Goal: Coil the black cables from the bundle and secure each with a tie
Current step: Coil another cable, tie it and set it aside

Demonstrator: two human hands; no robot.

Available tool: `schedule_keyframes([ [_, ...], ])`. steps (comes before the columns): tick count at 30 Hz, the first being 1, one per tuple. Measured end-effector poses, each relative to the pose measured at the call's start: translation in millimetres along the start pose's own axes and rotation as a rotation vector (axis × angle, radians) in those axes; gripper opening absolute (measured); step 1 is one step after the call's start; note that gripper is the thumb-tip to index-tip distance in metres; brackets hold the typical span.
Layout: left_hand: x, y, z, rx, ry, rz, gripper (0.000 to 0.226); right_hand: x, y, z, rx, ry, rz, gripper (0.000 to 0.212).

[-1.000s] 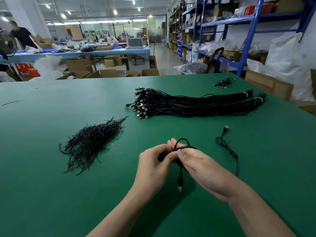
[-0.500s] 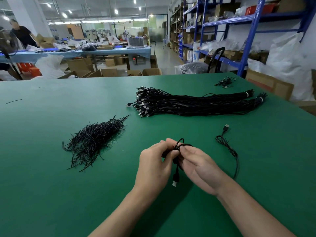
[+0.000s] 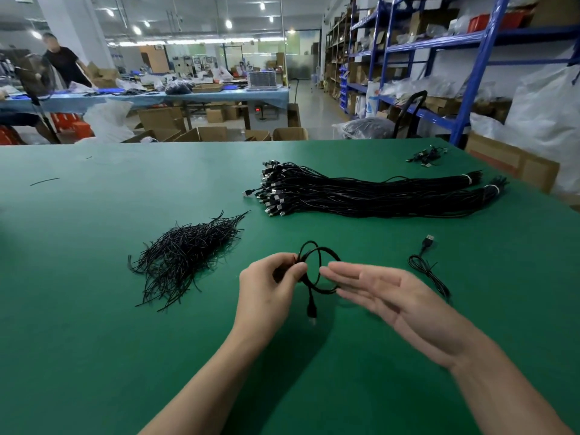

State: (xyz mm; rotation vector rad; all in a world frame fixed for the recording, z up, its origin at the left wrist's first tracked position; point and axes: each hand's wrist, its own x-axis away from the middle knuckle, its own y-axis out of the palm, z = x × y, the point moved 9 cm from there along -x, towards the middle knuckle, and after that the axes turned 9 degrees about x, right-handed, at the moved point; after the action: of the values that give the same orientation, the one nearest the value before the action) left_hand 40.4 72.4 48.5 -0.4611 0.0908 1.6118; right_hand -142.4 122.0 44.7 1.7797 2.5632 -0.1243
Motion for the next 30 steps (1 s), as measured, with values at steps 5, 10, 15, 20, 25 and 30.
schedule_keyframes([
  [5, 9.0, 16.3, 3.0, 0.035, 0.001, -0.060, 0.011, 1.1, -29.7, -2.7, 0.615, -0.004, 0.524, 0.077],
  [10, 16.4, 30.1, 6.3, 0.137, -0.028, -0.139, 0.011, -12.4, 1.2, 22.9, 0.718, 0.086, 0.288, 0.101],
  [15, 22.6, 44.4, 8.0, 0.346, -0.120, -0.316, 0.014, -9.0, 4.1, 25.5, 0.626, 0.103, 0.241, 0.071],
  [20, 25.9, 49.3, 8.6, 0.402, -0.138, -0.374, 0.013, -8.2, 10.1, 28.9, 0.536, 0.124, 0.175, 0.027],
  [25, 21.4, 40.3, 11.0, 0.287, -0.073, -0.302, 0.015, -10.9, 17.4, 38.2, 0.473, 0.127, 0.090, 0.017],
  [30, 19.2, 30.3, 19.7, 0.238, 0.040, -0.209, 0.019, -14.1, 19.6, 42.3, 0.351, 0.110, 0.076, 0.018],
])
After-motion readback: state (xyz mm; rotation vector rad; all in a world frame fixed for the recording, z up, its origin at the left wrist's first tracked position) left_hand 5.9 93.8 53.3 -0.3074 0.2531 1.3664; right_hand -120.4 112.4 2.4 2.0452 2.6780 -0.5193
